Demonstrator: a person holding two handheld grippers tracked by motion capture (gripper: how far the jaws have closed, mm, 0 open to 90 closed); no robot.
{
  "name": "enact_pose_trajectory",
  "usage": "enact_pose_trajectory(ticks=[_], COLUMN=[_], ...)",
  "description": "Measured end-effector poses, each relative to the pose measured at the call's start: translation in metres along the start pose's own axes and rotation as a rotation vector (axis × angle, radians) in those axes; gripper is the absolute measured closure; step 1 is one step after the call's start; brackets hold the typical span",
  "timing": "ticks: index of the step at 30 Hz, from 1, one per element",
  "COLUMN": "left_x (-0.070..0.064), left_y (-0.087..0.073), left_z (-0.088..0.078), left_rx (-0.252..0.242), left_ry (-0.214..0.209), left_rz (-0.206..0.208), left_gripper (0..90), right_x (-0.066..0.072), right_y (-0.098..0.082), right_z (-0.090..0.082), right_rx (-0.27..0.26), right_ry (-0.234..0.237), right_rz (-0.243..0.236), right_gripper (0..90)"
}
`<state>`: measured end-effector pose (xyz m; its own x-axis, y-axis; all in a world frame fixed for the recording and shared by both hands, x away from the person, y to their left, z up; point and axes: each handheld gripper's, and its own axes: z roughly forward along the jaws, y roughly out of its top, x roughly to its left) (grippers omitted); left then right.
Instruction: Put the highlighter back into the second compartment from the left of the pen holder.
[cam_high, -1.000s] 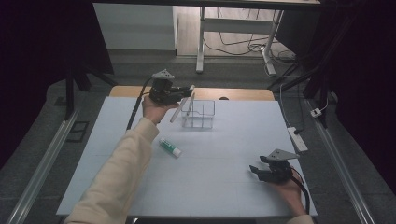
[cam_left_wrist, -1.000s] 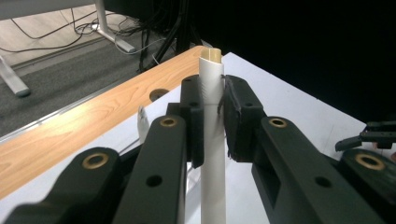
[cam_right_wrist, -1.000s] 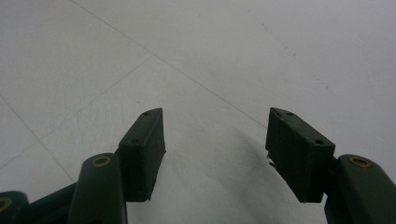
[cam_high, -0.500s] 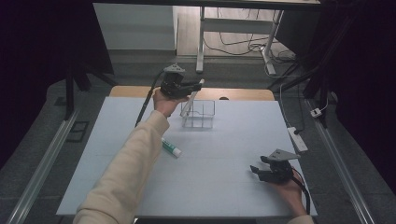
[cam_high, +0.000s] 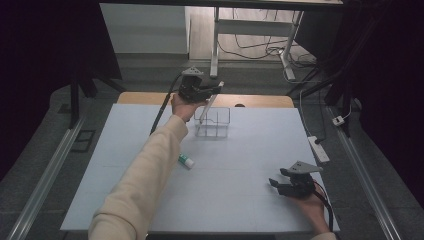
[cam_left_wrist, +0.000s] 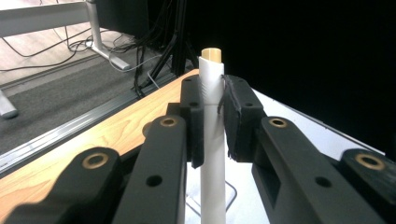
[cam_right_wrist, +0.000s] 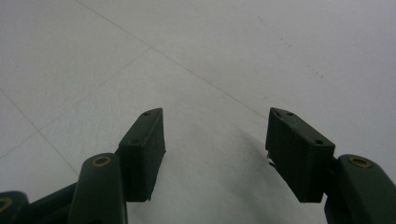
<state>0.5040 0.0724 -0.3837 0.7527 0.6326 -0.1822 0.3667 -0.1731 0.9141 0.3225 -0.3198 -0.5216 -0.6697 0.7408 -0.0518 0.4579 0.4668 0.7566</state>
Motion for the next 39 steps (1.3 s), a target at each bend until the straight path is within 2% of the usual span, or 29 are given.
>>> enact_pose_trajectory(ticks=[13, 18, 21, 25, 33, 36, 39], left_x=[0.008, 0.011, 0.01, 0.012, 0.015, 0.016, 0.016], left_y=[0.0, 0.001, 0.001, -0.002, -0.008, -0.01, -0.012], left_z=[0.023, 0.03, 0.034, 0.038, 0.043, 0.042, 0.038], left_rx=[-0.009, -0.034, -0.023, -0.034, -0.007, 0.001, 0.011], left_ry=[0.036, 0.026, 0.049, 0.04, 0.05, 0.061, 0.06], left_rz=[-0.001, -0.035, -0.012, -0.027, -0.025, -0.02, -0.015], left_gripper=[78.4, 78.4, 78.4, 78.4, 77.9, 76.5, 68.3], right_x=[-0.001, -0.001, -0.001, -0.001, -0.001, -0.001, -0.001], right_y=[-0.001, -0.001, -0.001, -0.001, -0.002, -0.002, -0.002], right_z=[0.001, 0.001, 0.001, 0.001, 0.001, 0.001, 0.001], right_rx=[0.006, 0.013, 0.011, 0.015, 0.019, 0.017, 0.016], right_ry=[-0.001, -0.001, -0.001, -0.002, -0.001, 0.0, 0.0], right_rz=[0.0, -0.005, -0.004, -0.002, -0.006, -0.006, -0.004], right_gripper=[36.7, 36.7, 36.7, 36.7, 36.7, 36.7, 36.7])
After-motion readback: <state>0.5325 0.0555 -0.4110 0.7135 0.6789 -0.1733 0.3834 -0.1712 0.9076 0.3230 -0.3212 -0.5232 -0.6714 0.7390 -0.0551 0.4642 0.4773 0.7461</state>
